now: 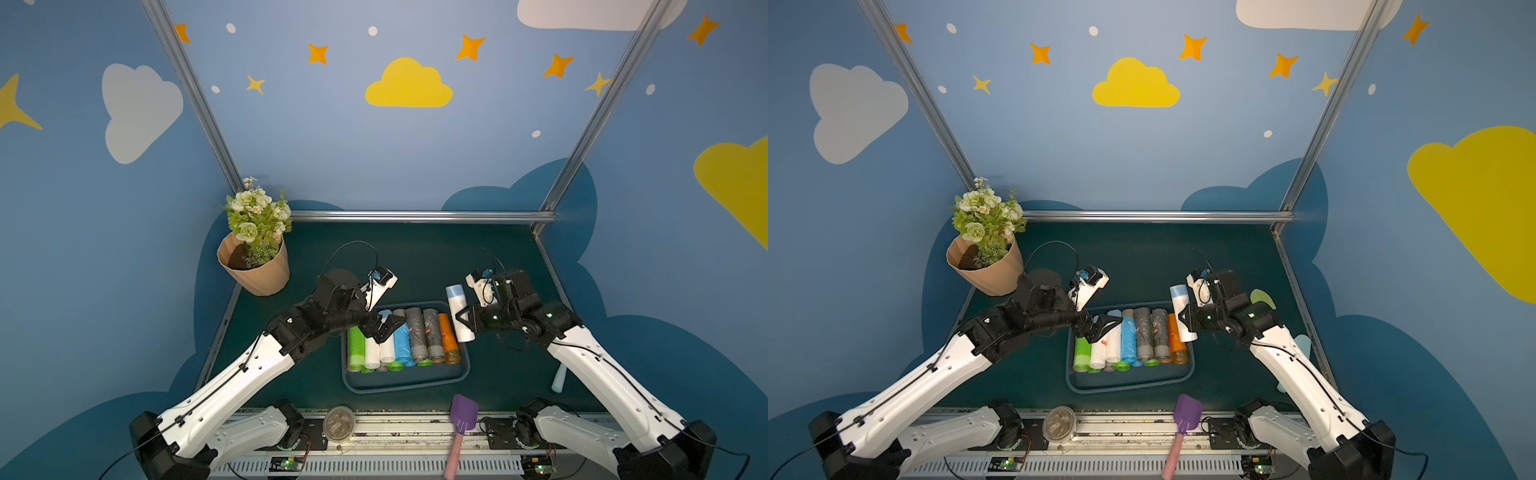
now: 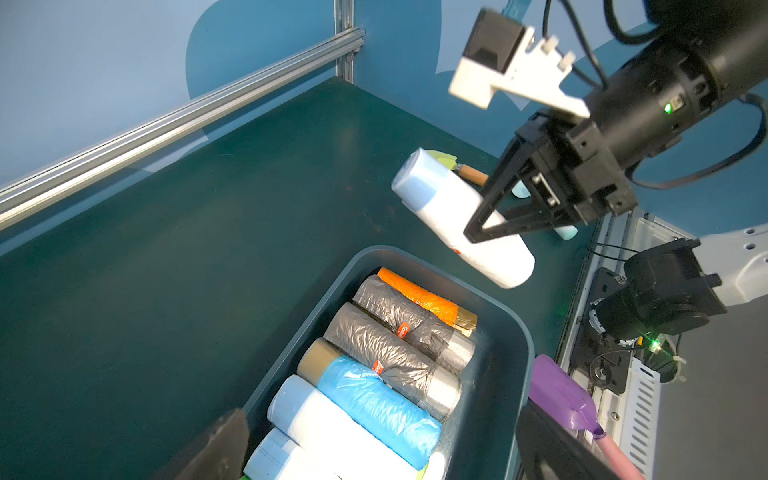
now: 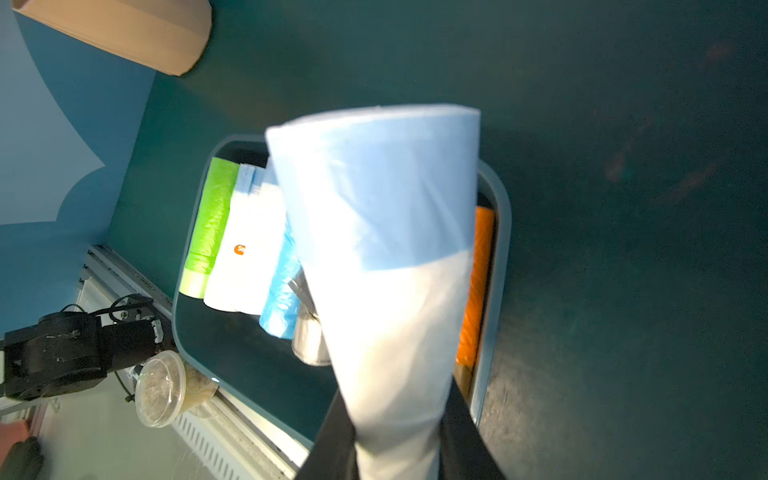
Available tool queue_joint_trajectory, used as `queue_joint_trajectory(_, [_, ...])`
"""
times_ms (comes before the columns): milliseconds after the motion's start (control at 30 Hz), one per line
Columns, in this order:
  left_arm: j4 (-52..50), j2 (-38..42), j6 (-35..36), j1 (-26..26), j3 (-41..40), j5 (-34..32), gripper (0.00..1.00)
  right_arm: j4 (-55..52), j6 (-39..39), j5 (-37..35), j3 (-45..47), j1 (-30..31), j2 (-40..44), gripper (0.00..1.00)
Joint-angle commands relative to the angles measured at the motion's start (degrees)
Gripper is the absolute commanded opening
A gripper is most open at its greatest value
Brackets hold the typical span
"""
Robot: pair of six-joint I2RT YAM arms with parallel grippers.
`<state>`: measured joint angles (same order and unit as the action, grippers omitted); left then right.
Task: Put the roll of trash bags into the storage box
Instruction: Place the roll of trash bags in the storage box.
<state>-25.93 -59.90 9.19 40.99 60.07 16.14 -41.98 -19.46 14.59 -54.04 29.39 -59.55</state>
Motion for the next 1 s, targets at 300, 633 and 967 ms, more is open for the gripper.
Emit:
queue_joint_trajectory(300, [0.0,-1.0,-0.3,0.4,-0.1,1.8,1.0,2.7,-7.4,-1.2,6.5,3.0,0.6,0.13])
queue_joint_trajectory(633, [-4.0,-4.5,1.4,3.3,1.6,4.8,1.0,7.3,-7.9,-0.6,8.8,3.1,-4.6,0.14])
queue_joint_trajectory(967, [-6.3,-6.3,3.0,7.7,2.3,3.5,1.0,10.5,-7.5,-1.2,9.5,2.7,-8.8,0.17])
